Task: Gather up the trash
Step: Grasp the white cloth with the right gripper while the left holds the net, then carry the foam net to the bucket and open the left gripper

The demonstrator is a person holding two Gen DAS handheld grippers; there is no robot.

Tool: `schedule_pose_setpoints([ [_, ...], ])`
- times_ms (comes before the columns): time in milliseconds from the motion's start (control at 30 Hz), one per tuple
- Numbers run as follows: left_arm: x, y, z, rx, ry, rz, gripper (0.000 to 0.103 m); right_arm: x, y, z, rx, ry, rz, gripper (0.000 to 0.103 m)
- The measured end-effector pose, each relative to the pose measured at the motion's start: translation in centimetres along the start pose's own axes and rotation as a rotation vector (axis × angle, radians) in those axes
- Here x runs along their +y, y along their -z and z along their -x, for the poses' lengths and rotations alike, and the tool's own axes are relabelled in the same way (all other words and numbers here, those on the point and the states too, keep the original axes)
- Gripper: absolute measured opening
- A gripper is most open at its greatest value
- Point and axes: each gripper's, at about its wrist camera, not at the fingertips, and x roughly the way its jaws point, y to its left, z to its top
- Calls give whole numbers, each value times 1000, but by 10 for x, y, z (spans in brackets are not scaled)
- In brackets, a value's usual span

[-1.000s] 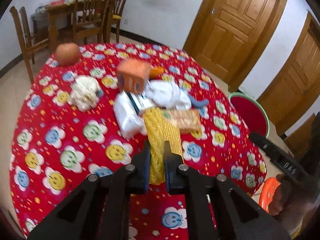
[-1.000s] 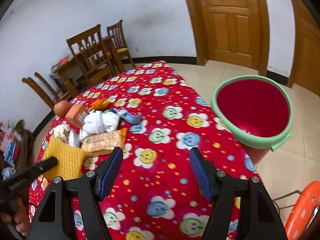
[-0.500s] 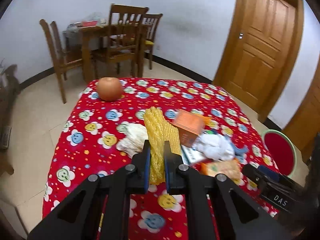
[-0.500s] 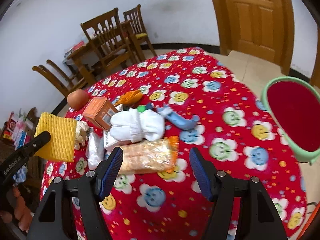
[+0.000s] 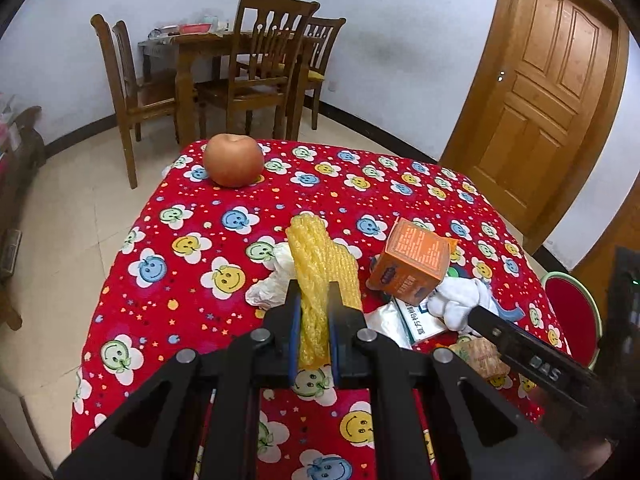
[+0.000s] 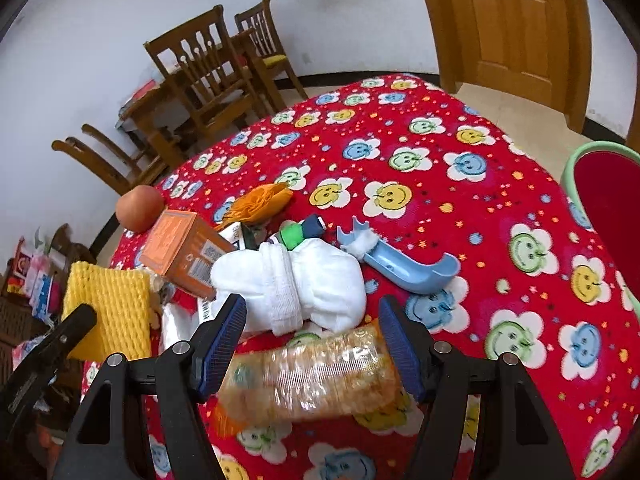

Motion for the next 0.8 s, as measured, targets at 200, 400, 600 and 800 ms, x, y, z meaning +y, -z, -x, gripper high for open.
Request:
schedule_pose_setpoints([
  [200,1,1,-2,11,18,3,10,3,-1,-4,-1,-52,-6,32],
  [400,-1,2,0,10,19,3,10,10,4,8,-25,-84,33,19],
  [600,-5,1,13,-13,30,1,10,14,9,35,-71,-122,55,18],
  [800,-14,0,30,-38,58,-10,10,12,13,67,-124,-146,59,18],
])
